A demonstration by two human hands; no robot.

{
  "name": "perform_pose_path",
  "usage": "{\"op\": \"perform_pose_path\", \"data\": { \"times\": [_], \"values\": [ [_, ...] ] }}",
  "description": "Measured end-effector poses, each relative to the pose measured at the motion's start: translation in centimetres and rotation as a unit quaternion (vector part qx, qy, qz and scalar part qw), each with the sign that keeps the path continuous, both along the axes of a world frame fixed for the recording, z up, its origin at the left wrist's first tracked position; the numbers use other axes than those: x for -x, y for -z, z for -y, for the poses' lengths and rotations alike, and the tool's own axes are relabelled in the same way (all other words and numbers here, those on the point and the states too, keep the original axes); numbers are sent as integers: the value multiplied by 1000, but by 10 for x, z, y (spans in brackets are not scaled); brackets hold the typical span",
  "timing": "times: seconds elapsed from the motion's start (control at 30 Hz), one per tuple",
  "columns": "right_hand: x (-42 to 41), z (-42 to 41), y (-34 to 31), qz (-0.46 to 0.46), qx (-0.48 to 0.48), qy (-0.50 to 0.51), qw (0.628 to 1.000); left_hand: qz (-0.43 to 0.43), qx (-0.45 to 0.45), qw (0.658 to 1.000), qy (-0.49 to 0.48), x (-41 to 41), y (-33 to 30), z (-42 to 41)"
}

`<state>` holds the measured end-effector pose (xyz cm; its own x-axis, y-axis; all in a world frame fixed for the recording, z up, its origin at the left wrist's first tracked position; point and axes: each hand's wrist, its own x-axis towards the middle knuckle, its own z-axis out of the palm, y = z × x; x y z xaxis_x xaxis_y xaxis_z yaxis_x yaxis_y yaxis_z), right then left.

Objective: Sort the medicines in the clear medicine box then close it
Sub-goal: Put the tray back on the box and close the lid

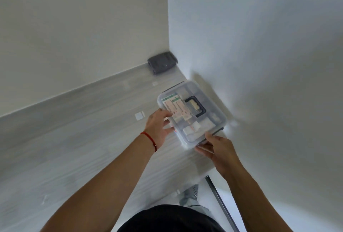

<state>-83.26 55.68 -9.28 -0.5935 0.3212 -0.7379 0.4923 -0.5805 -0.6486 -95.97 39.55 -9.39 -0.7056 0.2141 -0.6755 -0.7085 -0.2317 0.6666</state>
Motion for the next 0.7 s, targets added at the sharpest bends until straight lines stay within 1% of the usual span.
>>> {"op": "perform_pose_path", "data": {
  "times": [0.07, 0.1, 0.17, 0.2, 0.23, 0.27, 0.33, 0.37, 0.4, 0.47, 0.5, 0.53, 0.6, 0.63, 0.7],
  "values": [
    [-3, -4, 2, -1, 4, 11, 1000, -6, -22, 999, 26, 2, 2, -2],
    [-4, -6, 4, 6, -9, 9, 1000, -4, -30, 999, 35, 3, 2, -4],
    [-8, -13, 5, 28, -67, -16, 997, -4, -50, 997, 51, 4, 3, -7],
    [-11, -16, 4, 38, -111, -41, 992, -6, -60, 996, 58, 5, 3, -9],
    [-14, -20, 2, 53, -170, -81, 981, -12, -64, 996, 67, 5, 3, -11],
    [-17, -23, -1, 75, -242, -135, 958, -22, -62, 995, 78, 5, 3, -11],
    [-24, -29, -12, 113, -378, -221, 892, -37, -62, 993, 92, 3, 4, -11],
    [-25, -30, -18, 110, -427, -234, 867, -34, -72, 993, 84, 1, 5, -10],
    [-25, -30, -26, 90, -459, -231, 853, -26, -84, 994, 68, -1, 5, -9],
    [-21, -28, -39, 23, -484, -223, 846, -6, -90, 995, 31, -6, 4, -9],
    [-17, -25, -44, -11, -482, -228, 846, -1, -75, 997, 14, -9, 2, -11],
    [-11, -20, -48, -41, -473, -241, 846, -6, -40, 999, -2, -12, -1, -12],
    [2, -8, -54, -90, -452, -277, 843, -45, 72, 996, -29, -20, -6, -10],
    [9, 0, -55, -113, -446, -295, 837, -79, 135, 987, -30, -24, -10, -6],
    [21, 17, -58, -161, -453, -334, 811, -158, 246, 956, -22, -35, -20, 11]
  ]
}}
